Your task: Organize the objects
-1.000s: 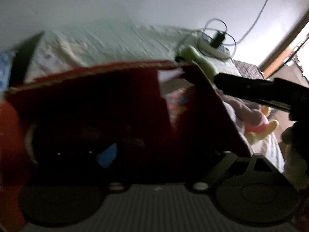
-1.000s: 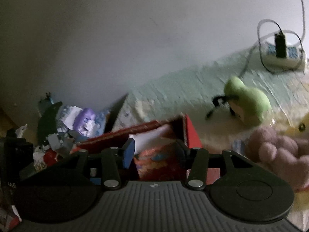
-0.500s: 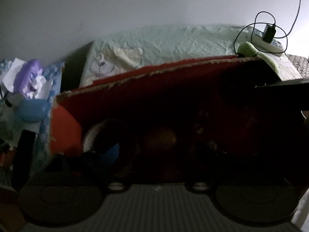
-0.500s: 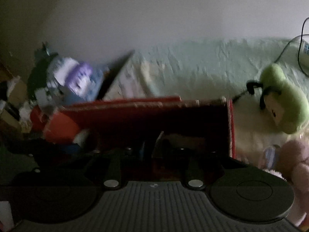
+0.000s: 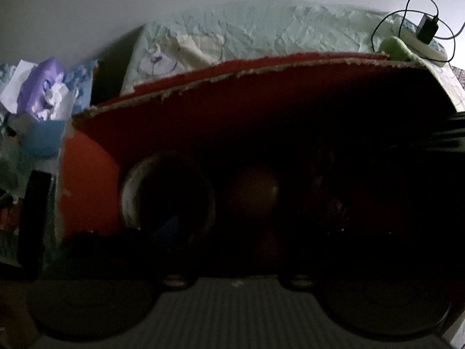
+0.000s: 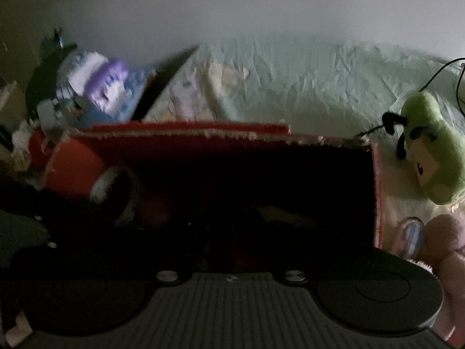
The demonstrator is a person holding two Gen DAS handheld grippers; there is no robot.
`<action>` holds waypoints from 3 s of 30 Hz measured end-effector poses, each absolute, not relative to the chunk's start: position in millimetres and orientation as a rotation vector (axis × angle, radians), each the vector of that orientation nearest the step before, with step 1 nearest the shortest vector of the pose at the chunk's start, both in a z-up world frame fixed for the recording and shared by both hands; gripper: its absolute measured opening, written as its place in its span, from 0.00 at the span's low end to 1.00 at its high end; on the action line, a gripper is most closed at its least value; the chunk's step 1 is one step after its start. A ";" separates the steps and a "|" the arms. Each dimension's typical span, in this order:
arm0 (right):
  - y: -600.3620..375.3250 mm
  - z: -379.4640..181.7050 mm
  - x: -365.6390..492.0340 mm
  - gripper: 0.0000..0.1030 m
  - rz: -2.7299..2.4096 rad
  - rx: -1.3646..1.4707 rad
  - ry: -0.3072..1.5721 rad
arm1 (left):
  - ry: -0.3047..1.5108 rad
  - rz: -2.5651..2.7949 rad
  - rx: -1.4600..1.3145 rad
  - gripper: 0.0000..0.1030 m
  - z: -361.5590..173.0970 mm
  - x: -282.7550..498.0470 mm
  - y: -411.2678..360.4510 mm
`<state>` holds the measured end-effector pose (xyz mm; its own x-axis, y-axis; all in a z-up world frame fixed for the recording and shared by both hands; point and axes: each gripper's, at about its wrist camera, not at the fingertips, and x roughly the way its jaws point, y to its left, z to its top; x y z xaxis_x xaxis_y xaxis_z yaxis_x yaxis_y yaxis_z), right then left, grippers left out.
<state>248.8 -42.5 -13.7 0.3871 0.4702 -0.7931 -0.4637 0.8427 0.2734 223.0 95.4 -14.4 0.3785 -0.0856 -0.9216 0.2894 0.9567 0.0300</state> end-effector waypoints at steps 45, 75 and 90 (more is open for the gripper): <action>-37.3 -10.9 236.9 0.35 0.592 -0.067 0.945 | 1.197 -0.201 0.289 0.89 -19.6 220.4 87.4; -36.4 -12.0 240.2 0.35 0.581 -0.062 0.959 | 1.230 -0.184 0.270 0.92 -23.6 223.7 83.9; -27.4 -17.5 241.1 0.35 0.559 -0.133 1.005 | 1.230 -0.165 0.261 0.93 -23.6 221.8 87.7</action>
<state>241.1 -27.4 -17.5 0.4093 0.3825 -0.8283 -0.5021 0.8525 0.1456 221.8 87.7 -23.6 0.3278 0.0160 -0.9446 0.2642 0.9584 0.1079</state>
